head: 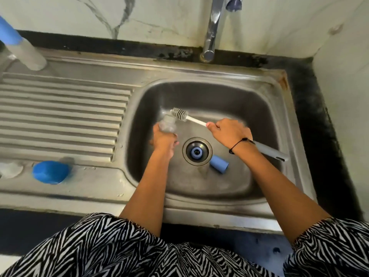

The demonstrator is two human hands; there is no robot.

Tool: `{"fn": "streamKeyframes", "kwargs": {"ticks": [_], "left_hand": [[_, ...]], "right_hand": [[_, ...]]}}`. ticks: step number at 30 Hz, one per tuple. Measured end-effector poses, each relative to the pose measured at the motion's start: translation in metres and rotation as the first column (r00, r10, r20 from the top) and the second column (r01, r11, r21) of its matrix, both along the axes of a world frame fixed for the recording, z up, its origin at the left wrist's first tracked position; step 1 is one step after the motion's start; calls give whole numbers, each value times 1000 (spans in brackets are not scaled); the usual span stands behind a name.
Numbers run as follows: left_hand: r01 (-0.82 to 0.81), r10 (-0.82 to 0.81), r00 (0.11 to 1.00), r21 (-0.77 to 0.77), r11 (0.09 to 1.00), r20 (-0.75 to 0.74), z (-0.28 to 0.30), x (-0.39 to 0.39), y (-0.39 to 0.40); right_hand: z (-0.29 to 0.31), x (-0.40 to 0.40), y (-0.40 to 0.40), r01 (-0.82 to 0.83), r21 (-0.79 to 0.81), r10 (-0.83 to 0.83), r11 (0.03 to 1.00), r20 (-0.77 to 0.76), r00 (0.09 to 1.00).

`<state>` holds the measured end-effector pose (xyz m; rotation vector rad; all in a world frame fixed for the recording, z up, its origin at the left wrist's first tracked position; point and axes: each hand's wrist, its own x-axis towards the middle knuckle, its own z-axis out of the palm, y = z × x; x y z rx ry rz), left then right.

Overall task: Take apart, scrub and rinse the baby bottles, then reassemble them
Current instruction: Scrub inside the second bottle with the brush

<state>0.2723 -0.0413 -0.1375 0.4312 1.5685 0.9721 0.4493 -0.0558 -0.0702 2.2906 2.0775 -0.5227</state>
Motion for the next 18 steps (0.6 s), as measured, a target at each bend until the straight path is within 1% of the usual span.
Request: {"fn": "streamKeyframes", "kwargs": {"ticks": [1,2,4,6,8,9,11,13,15,18], "left_hand": [[-42,42,999,33,999,14,3,0,-1],[-109,107,992,30,994,58,9,0,-3],[-214,214,954,-21,977,208,18,1,-7],[-219,217,904,-37,975,368,24,-1,-15],[-210,197,858,-26,977,474,27,-7,-21],[-215,200,846,-27,976,494,25,-9,-21],[-236,228,842,-46,971,488,22,-12,-22],[-295,273,834,-29,955,479,21,-10,-23],[-383,323,799,15,924,507,18,-9,-24],[-531,412,699,38,847,585,19,-11,-19]], "right_hand": [[5,0,-2,-18,16,18,1000,3,1000],[9,0,-4,-38,29,38,999,10,999],[16,0,-11,-72,38,71,997,32,997],[21,3,-18,-96,46,94,994,58,994],[25,5,-26,-126,57,120,990,93,988],[27,7,-30,-148,62,140,987,113,984],[31,5,-37,-204,70,192,976,152,970],[37,1,-41,-250,65,233,966,195,953],[44,-4,-46,-263,45,247,964,230,941],[53,-11,-51,-273,25,260,962,240,935]]}}
